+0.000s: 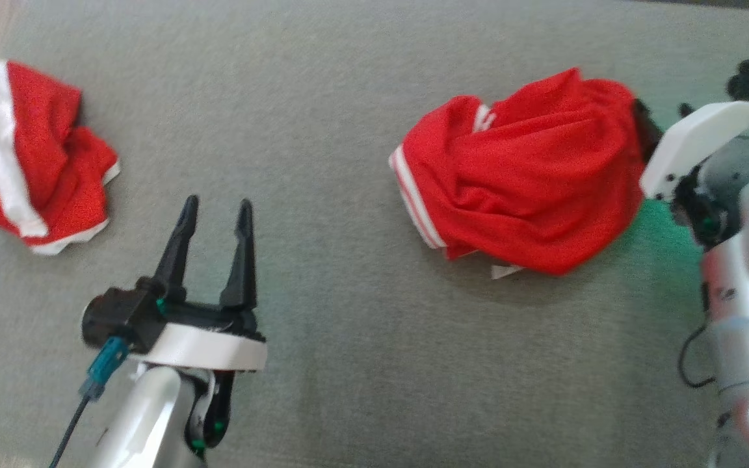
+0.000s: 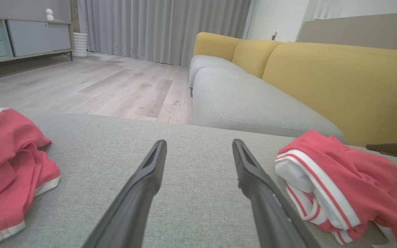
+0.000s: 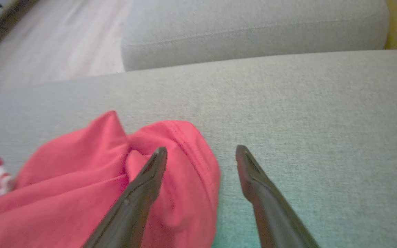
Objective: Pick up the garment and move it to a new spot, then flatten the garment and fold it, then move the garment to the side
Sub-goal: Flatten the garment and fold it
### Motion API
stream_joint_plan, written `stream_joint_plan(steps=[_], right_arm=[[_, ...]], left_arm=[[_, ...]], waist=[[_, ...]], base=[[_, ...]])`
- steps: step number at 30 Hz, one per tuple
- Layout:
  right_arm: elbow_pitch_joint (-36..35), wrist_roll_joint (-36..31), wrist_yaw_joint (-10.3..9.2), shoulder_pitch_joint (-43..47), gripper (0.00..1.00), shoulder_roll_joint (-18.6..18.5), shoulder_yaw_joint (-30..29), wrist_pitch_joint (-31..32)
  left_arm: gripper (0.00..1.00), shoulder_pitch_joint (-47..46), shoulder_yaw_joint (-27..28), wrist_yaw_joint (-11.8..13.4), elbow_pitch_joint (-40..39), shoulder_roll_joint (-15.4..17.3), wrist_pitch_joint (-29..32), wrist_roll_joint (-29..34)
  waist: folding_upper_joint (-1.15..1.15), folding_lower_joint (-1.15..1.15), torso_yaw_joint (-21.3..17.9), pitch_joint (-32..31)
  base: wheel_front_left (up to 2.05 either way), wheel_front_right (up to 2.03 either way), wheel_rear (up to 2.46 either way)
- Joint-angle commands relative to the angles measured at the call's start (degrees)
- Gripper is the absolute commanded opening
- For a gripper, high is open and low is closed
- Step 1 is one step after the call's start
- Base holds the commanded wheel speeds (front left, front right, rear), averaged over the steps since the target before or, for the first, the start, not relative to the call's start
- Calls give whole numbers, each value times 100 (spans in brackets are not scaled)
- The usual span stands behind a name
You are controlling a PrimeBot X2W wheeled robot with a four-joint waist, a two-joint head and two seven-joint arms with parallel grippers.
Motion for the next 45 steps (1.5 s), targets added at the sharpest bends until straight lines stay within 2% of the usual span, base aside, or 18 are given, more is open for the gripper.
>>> stream_joint_plan(steps=[1, 4, 7, 8, 9, 10, 14, 17, 26, 30, 34, 37, 41, 45], right_arm=[[-87, -70, 44, -269, 100, -24, 80, 0], [352, -259, 44, -430, 100, -177, 29, 13], [752, -145, 44, -487, 100, -160, 173, 180], [858, -78, 44, -493, 83, -155, 221, 263], [922, -6, 44, -504, 20, -154, 315, 312], [949, 83, 44, -511, 0, -159, 391, 312], [735, 401, 44, -520, 0, -227, 635, 35], [299, 680, 44, -590, 0, -260, 919, -133], [-2016, 2051, 44, -902, 0, -202, 1995, 110], [-2623, 2372, 44, -1173, 0, -1, 2459, 239], [-2739, 2756, 44, -1604, 0, 283, 2742, 72], [-2679, 3067, 44, -1870, 0, 360, 2788, -148], [-2516, 3862, 44, -2528, 0, 384, 2902, -981], [-2080, 4096, 44, -2948, 0, 385, 2909, -1607]], left_arm=[[100, -267, 166, -37, -133, 44, -71, 73], [100, -397, 133, -90, -40, -14, -118, 96], [100, -448, 136, -104, 21, -31, -151, 124], [100, -450, 142, -102, 34, -31, -158, 131], [100, -446, 151, -97, 45, -28, -164, 136], [100, -437, 160, -91, 57, -24, -170, 141], [100, -354, 197, -84, 118, 4, -186, 132], [100, -230, 243, -64, 164, 54, -192, 112], [100, 189, 281, 29, 167, 146, -162, 35], [100, 260, 273, 62, 80, 170, -129, 17], [100, 299, 240, 84, -6, 172, -97, 8], [100, 310, 231, 103, -34, 170, -89, 5], [100, 322, 206, 113, -57, 169, -85, -8], [100, 363, 248, 158, -84, 205, -90, -30]], waist=[[0, -2, 316, 299], [0, -2, 436, 393], [0, -2, 460, 390], [0, -2, 448, 370], [0, -2, 428, 344], [0, -2, 401, 304], [0, -2, 254, 66], [0, -2, 89, -172], [0, -2, -194, -794], [0, -2, -151, -870], [0, -2, -47, -858], [0, -2, 1, -847], [0, -2, 79, -842], [0, -2, 4, -836]], base=[[0, 0, 0], [0, 0, 0], [0, 0, 0], [0, 0, 0], [0, 0, 0], [0, 0, 0], [0, 0, 0], [0, 0, 0], [0, 0, 0], [0, 0, 0], [0, 0, 0], [0, 0, 0], [0, 0, 0], [0, 0, 0]])
